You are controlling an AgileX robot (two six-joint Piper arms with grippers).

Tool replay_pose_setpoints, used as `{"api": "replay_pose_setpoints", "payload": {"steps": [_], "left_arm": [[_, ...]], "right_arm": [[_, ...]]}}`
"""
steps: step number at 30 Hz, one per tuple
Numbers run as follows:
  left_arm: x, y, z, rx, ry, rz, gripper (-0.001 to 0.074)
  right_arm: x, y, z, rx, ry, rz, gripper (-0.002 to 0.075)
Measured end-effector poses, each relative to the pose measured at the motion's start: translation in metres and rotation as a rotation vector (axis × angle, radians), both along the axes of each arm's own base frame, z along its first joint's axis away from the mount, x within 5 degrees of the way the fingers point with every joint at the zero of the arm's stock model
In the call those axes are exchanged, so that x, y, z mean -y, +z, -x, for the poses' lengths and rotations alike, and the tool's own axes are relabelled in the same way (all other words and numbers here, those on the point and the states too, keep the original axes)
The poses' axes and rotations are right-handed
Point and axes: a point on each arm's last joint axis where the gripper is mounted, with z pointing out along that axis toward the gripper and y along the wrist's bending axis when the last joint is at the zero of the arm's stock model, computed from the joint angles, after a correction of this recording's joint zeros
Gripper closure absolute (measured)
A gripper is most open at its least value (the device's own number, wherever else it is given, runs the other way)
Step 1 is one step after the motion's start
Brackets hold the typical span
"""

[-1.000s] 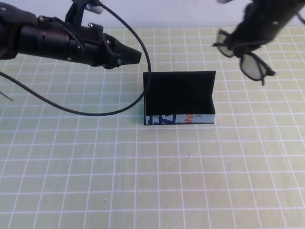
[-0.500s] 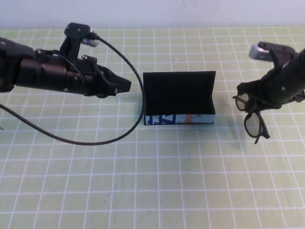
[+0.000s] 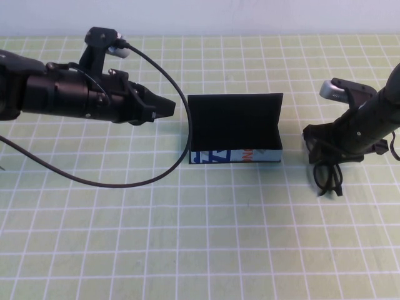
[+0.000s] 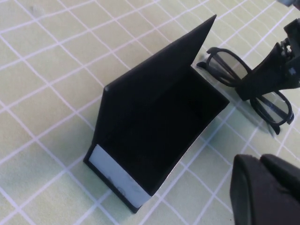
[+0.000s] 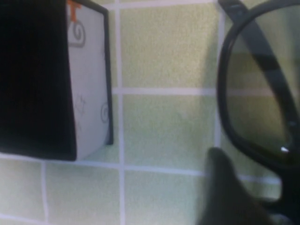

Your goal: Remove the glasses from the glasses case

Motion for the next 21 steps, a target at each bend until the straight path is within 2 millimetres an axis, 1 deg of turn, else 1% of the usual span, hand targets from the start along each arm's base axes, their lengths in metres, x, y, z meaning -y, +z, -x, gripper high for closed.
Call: {"api": "replay_pose_setpoints", "payload": {"steps": [2, 4, 6, 8, 11, 15, 17, 20, 21], "left_arm": [[0.000, 0.001, 0.000, 0.002, 0.000, 0.000, 0.0738], [-0.001, 0.004, 0.001, 0.019, 0.004, -0.003, 0.0738], [-0.003, 0.013, 0.003, 0.056, 0.024, -0.008, 0.0738], [-0.005, 0.024, 0.005, 0.101, 0.055, -0.014, 0.0738], [-0.009, 0.042, 0.010, 0.168, 0.101, -0.018, 0.0738], [-0.013, 0.066, 0.021, 0.237, 0.123, -0.003, 0.0738], [-0.014, 0.079, 0.029, 0.272, 0.119, 0.007, 0.0738], [-0.017, 0.098, 0.046, 0.319, 0.120, 0.024, 0.0738], [-0.019, 0.104, 0.054, 0.340, 0.134, 0.027, 0.0738]], "right_arm": [[0.000, 0.001, 0.001, -0.011, 0.009, 0.002, 0.0424], [-0.001, 0.005, -0.001, -0.016, 0.020, 0.002, 0.0402], [0.000, 0.010, -0.001, -0.020, 0.030, 0.010, 0.0407], [0.001, 0.020, 0.001, -0.017, 0.031, 0.021, 0.0422], [0.006, 0.047, 0.010, 0.013, 0.036, 0.062, 0.0441], [0.012, 0.088, 0.031, 0.041, 0.049, 0.105, 0.0455], [0.014, 0.106, 0.044, 0.042, 0.060, 0.111, 0.0484], [0.018, 0.126, 0.073, 0.053, 0.058, 0.108, 0.0583], [0.020, 0.131, 0.086, 0.061, 0.058, 0.107, 0.0612]]}}
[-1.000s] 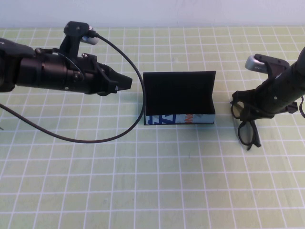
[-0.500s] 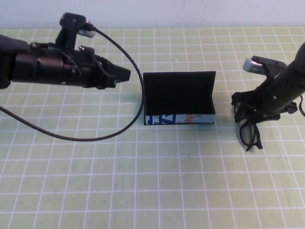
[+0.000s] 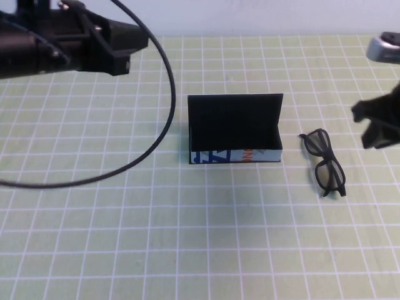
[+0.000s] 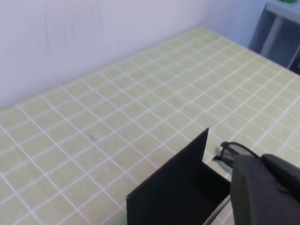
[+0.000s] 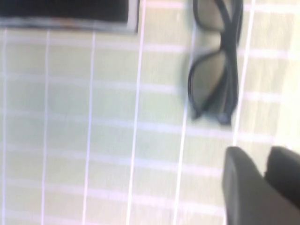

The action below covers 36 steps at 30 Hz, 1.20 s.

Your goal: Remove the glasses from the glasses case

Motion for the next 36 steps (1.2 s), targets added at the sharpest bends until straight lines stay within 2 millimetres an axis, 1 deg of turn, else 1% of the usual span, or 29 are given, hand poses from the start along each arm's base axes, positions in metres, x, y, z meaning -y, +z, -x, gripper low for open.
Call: {"api": "replay_pose_setpoints", "payload": {"steps": [1, 3, 5, 7, 11, 13, 18, 20, 22, 25, 27, 30, 34, 36], "left_arm": [[-0.003, 0.006, 0.010, 0.023, 0.018, 0.002, 0.0738], [-0.010, 0.013, 0.031, 0.064, 0.063, 0.005, 0.0738], [-0.019, 0.020, 0.056, 0.112, 0.114, 0.013, 0.0738], [-0.028, 0.018, 0.083, 0.142, 0.166, 0.025, 0.0738], [-0.043, 0.000, 0.126, 0.161, 0.256, 0.056, 0.0738], [-0.051, -0.014, 0.149, 0.180, 0.297, 0.059, 0.0738], [-0.068, -0.045, 0.194, 0.241, 0.392, 0.081, 0.0738], [-0.074, -0.056, 0.205, 0.266, 0.431, 0.089, 0.0738], [-0.078, -0.067, 0.215, 0.281, 0.461, 0.097, 0.0738], [-0.081, -0.080, 0.224, 0.296, 0.475, 0.103, 0.0738], [-0.084, -0.087, 0.230, 0.316, 0.493, 0.107, 0.0738], [-0.089, -0.104, 0.236, 0.325, 0.540, 0.105, 0.0738], [-0.099, -0.135, 0.237, 0.298, 0.641, 0.082, 0.0738], [-0.102, -0.150, 0.236, 0.267, 0.684, 0.062, 0.0738]], "right_arm": [[0.002, 0.004, 0.014, 0.014, -0.001, -0.002, 0.0647], [0.007, 0.011, 0.047, 0.050, -0.014, -0.009, 0.0681], [0.012, 0.016, 0.077, 0.097, -0.023, -0.017, 0.0696], [0.017, 0.020, 0.111, 0.158, -0.028, -0.026, 0.0704], [0.025, 0.024, 0.170, 0.274, -0.009, -0.041, 0.0727], [0.027, 0.026, 0.196, 0.349, -0.001, -0.067, 0.0736], [0.033, 0.032, 0.251, 0.562, 0.008, -0.118, 0.0741], [0.036, 0.031, 0.270, 0.645, 0.008, -0.128, 0.0741], [0.037, 0.029, 0.281, 0.703, 0.016, -0.139, 0.0742], [0.036, 0.023, 0.285, 0.744, 0.030, -0.156, 0.0742], [0.034, 0.020, 0.281, 0.779, 0.038, -0.171, 0.0742], [0.032, 0.015, 0.271, 0.883, 0.039, -0.203, 0.0742], [0.034, 0.001, 0.256, 1.013, -0.056, -0.274, 0.0742], [0.036, -0.007, 0.251, 1.051, -0.097, -0.273, 0.0742]]}}
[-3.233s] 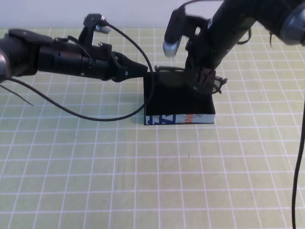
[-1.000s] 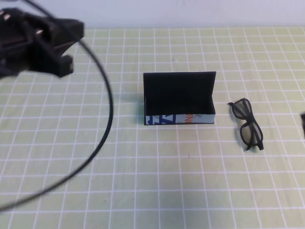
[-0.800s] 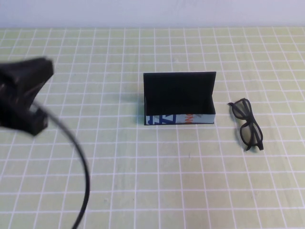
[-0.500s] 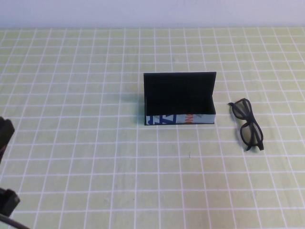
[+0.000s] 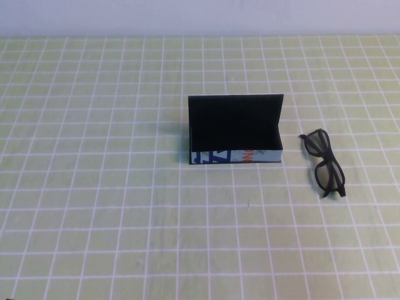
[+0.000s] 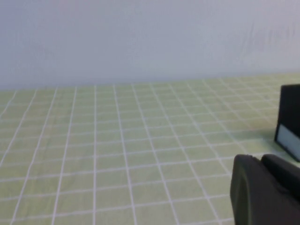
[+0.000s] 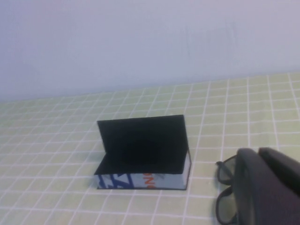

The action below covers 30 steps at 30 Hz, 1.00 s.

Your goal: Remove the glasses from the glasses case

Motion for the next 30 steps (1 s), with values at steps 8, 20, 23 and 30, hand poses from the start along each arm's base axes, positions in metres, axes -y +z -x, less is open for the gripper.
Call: {"api": "replay_pose_setpoints", "payload": {"steps": [8, 20, 23, 30], "left_arm": [[-0.003, -0.026, 0.000, -0.071, 0.036, -0.009, 0.0738], [0.000, -0.027, 0.001, -0.079, -0.001, -0.008, 0.0738], [0.000, -0.027, 0.001, -0.079, -0.003, -0.008, 0.0738], [0.000, -0.027, 0.001, -0.079, -0.003, -0.008, 0.0738]], "right_arm": [[0.005, -0.015, -0.006, 0.033, -0.066, 0.004, 0.0742], [0.004, -0.016, -0.006, 0.021, -0.055, 0.008, 0.0742], [0.005, -0.016, -0.006, 0.028, -0.061, 0.018, 0.0742], [0.010, -0.021, -0.006, 0.083, -0.111, 0.077, 0.0742]]}}
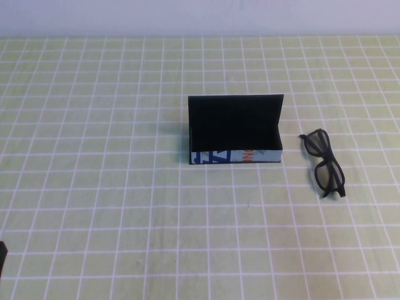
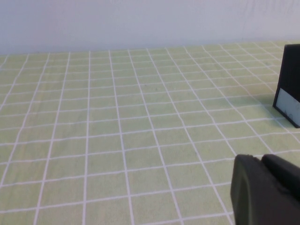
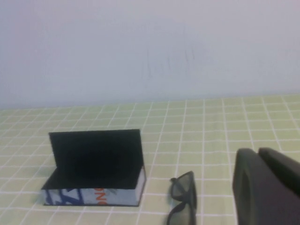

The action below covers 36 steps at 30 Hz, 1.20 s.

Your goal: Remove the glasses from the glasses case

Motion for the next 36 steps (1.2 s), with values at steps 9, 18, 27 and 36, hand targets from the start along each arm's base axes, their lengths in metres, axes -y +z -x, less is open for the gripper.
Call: {"api": "replay_pose_setpoints", "payload": {"steps": [9, 18, 27, 36], "left_arm": [[0.000, 0.000, 0.000, 0.000, 0.000, 0.000, 0.0738], [0.000, -0.001, 0.000, -0.003, -0.005, 0.000, 0.0738], [0.001, -0.001, 0.000, -0.004, -0.010, 0.000, 0.0738], [0.001, -0.001, 0.000, -0.004, -0.010, 0.001, 0.0738]], "right_arm": [[0.016, -0.067, 0.010, 0.046, -0.188, 0.027, 0.0742], [0.012, -0.082, 0.017, -0.003, -0.150, 0.094, 0.0743], [0.010, -0.086, 0.018, -0.047, -0.128, 0.092, 0.0743], [0.010, -0.099, 0.020, -0.193, -0.127, 0.067, 0.0743]]}}
